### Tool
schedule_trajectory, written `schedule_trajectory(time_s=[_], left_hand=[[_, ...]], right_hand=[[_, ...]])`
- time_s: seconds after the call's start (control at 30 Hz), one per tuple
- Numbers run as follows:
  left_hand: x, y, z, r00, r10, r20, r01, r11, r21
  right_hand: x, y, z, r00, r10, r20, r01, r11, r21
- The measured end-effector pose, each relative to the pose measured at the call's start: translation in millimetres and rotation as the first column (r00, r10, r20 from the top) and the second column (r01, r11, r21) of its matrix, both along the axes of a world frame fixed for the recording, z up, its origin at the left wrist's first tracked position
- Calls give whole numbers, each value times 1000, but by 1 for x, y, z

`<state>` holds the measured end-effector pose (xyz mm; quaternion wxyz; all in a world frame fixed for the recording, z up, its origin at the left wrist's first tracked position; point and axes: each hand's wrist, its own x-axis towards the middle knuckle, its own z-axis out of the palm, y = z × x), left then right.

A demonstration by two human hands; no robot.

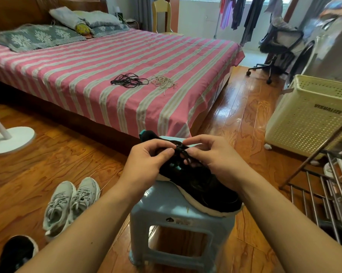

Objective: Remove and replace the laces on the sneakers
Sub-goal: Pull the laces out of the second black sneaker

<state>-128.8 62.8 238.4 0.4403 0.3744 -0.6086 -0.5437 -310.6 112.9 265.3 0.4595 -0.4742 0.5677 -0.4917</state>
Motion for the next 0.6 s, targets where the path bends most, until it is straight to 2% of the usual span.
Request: schedule_trajectory(time_s=[0.1, 0.27, 0.37, 0.47, 0.5, 0.53, 0.57, 0.6], left_hand=[[0, -2, -3, 999, 32, 25, -32, 999, 12], [-1, -1, -2, 999, 44, 14, -45, 999, 25], [1, -1, -1, 999, 21, 37, -22, 1000, 17], [2, -2, -3, 982, -1, 186, 17, 996, -83], [2, -3, -4, 968, 26, 250, 7, 991, -131], [1, -4, -6, 952, 62, 298, -7, 984, -180], [0, -5, -7, 938, 99, 333, -22, 973, -229], [-1, -6, -9, 924, 134, 358, -33, 961, -275]], right_hand=[[-6, -2, -1, 998, -42, 52, 41, 999, 18], [-10, -3, -6, 998, 26, -56, -24, 999, 43], [-10, -3, -5, 974, -31, -225, 37, 999, 22], [-9, -1, 1, 941, -63, -333, 65, 998, -5], [-9, 0, 3, 943, -64, -326, 66, 998, -5], [-9, 0, 5, 964, -81, -252, 80, 997, -15], [-10, 1, 8, 988, -114, -107, 111, 993, -33], [-13, 1, 14, 983, -147, 106, 153, 987, -55]])
